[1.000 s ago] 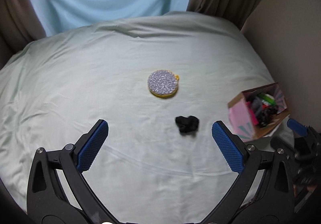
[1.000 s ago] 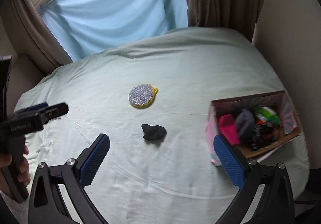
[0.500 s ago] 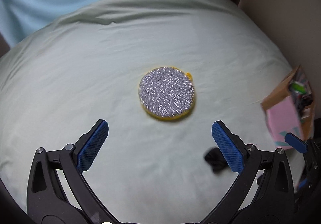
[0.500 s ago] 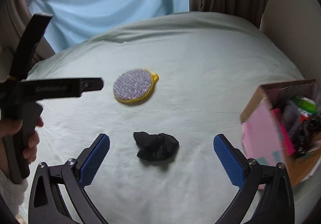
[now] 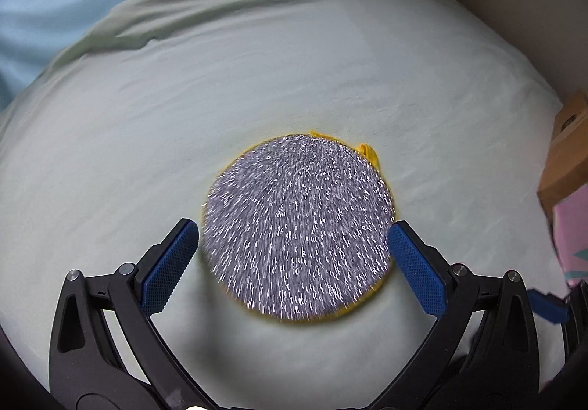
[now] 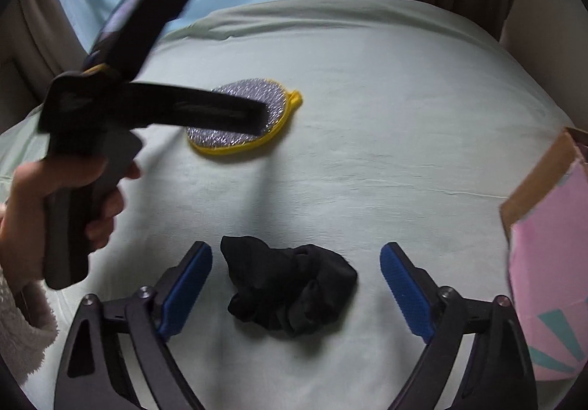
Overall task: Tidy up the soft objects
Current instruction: 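Grasp the glitter sponge with the left tool while the right tool grasps the black scrunchie, then carry the sponge and scrunchie over the box with both tools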
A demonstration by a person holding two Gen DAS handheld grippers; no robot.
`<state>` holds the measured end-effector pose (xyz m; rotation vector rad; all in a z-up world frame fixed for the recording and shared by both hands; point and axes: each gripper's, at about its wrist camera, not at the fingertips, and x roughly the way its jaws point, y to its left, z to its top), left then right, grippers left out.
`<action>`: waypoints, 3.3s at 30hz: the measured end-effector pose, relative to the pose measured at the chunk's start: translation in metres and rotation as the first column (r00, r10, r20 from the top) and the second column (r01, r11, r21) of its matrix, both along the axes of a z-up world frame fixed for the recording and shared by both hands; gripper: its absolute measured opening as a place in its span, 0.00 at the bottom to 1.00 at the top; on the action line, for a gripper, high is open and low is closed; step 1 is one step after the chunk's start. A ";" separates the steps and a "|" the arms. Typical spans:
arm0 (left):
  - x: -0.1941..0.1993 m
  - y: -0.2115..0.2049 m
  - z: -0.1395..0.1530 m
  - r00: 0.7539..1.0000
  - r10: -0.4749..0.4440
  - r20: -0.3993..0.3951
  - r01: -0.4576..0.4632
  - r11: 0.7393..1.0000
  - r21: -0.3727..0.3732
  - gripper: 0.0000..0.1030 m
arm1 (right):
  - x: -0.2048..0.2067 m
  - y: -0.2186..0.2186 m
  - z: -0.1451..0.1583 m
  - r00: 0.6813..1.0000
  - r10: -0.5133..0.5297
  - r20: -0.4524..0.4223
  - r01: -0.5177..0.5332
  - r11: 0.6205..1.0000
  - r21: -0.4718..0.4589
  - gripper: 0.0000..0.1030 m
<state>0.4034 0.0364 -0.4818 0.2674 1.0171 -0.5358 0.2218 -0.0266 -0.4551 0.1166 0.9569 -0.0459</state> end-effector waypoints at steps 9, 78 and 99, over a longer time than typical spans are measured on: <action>0.005 -0.012 -0.011 0.999 -0.042 -0.022 0.043 0.999 0.011 1.00 | 0.004 0.005 -0.022 0.999 0.013 -0.030 -0.013 1.000 -0.015 0.75; -0.233 -0.260 0.247 0.981 0.175 -0.079 -0.182 0.980 -0.087 0.13 | -0.114 -0.346 0.251 1.000 -0.020 0.013 0.020 1.000 0.009 0.29; -0.226 -0.321 0.138 0.953 0.167 -0.253 -0.139 0.982 0.127 0.13 | -0.079 -0.433 0.161 0.975 -0.089 -0.205 0.102 0.993 0.054 0.29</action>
